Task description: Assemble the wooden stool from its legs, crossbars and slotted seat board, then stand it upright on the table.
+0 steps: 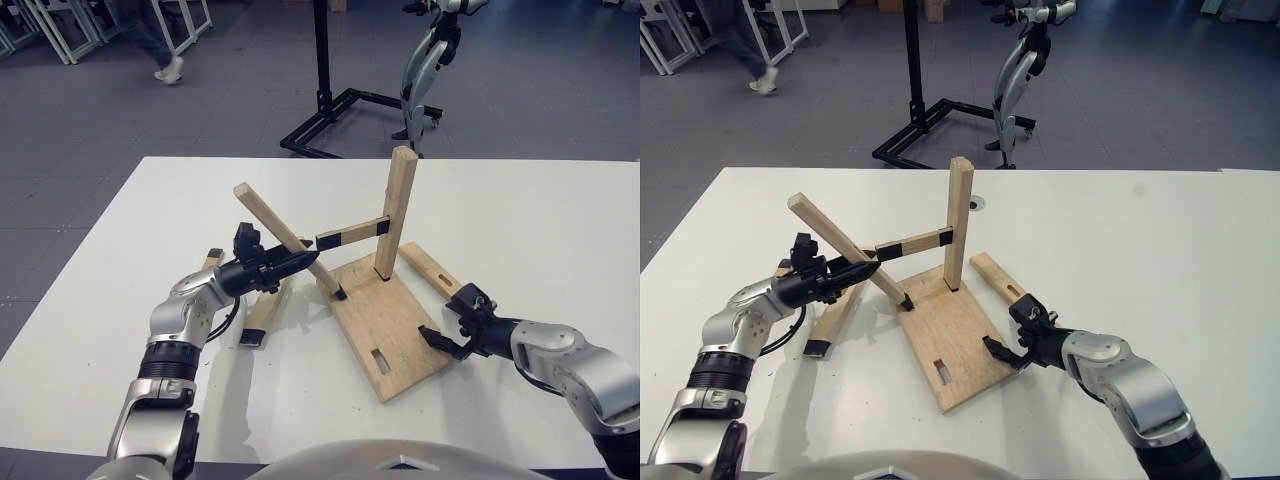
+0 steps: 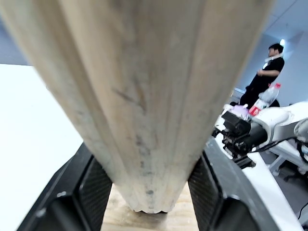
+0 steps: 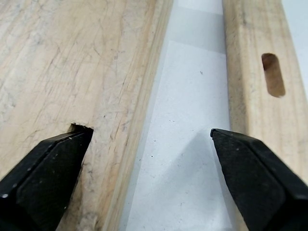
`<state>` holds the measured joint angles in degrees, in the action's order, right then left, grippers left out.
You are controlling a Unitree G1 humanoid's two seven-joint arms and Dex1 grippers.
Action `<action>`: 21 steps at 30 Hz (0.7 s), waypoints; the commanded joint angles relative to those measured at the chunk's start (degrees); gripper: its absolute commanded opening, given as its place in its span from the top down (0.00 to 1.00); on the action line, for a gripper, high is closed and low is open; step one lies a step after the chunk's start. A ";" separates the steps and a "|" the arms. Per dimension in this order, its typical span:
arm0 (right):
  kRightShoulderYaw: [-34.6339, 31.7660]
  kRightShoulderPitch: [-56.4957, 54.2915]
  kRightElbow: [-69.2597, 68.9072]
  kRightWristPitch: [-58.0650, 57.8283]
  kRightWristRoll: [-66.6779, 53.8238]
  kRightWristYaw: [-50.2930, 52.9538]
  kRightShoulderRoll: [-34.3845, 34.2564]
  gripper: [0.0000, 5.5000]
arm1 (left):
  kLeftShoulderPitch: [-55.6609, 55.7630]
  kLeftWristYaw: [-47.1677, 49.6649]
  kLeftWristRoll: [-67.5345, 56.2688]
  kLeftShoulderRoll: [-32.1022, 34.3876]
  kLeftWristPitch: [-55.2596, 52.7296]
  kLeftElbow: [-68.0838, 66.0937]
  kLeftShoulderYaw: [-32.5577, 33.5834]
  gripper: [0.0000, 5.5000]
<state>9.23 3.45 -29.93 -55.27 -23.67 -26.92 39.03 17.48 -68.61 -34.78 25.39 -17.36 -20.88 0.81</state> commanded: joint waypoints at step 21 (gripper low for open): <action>1.09 0.27 -0.99 -0.92 1.26 0.74 -3.40 0.17 | 4.87 0.41 12.91 2.10 3.37 -1.98 -8.49 0.63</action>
<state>9.16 3.73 -30.26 -55.54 -22.06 -25.04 36.05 22.64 -68.60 -27.50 26.50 -13.43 -20.57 -4.97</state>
